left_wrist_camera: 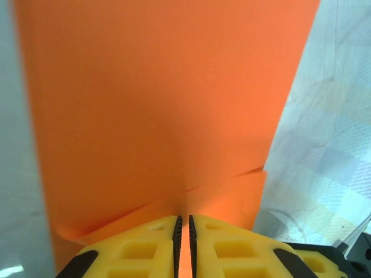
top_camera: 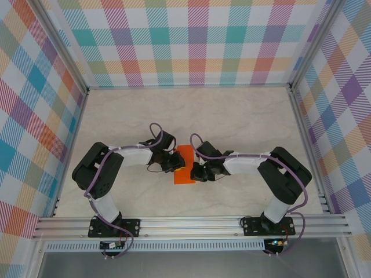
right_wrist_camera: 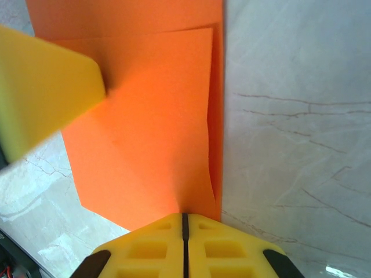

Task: Fold a paper plane with a square sheet of paper (pick it up from the middle)
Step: Fold the triangle a second time at the center of the table.

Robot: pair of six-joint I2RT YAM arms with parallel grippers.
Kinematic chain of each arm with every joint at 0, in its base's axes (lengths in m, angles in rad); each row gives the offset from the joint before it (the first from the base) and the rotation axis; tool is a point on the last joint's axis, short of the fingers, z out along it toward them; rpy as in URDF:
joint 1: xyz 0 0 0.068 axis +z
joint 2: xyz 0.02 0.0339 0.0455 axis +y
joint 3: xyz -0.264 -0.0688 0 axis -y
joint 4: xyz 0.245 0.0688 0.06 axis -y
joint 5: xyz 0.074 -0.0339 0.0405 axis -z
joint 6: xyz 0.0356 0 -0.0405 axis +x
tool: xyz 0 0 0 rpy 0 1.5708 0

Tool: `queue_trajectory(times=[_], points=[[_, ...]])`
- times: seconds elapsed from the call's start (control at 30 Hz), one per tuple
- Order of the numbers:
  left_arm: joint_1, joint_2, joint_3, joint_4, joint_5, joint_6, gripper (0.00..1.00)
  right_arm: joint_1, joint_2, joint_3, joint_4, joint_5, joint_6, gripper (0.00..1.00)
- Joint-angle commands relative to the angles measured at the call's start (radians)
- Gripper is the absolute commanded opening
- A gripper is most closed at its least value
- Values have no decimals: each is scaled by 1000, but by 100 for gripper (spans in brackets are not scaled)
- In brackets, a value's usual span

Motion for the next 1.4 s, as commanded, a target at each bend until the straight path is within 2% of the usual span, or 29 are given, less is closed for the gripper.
queue_trajectory(times=[0.0,0.27,0.43,0.7,0.83,0.9,1.1,1.37], points=[[54,-2,-27,-8,-32,45,15,3,66,-47,-151,52,12,8],[111,17,-41,-24,-44,99,15,3,77,-47,-170,58,22,7],[117,12,-50,-6,-33,122,16,3,79,-47,-174,59,30,8],[141,-61,-20,-39,-114,214,16,3,92,-44,-177,56,55,7],[140,-112,-18,-4,-80,226,16,3,91,-41,-178,53,55,7],[129,-150,-31,29,-48,210,16,3,92,-38,-180,51,53,7],[53,-253,-108,83,-48,135,16,3,97,-34,-180,42,55,7],[-58,-187,-167,215,-33,33,12,3,101,-41,-172,31,54,7]])
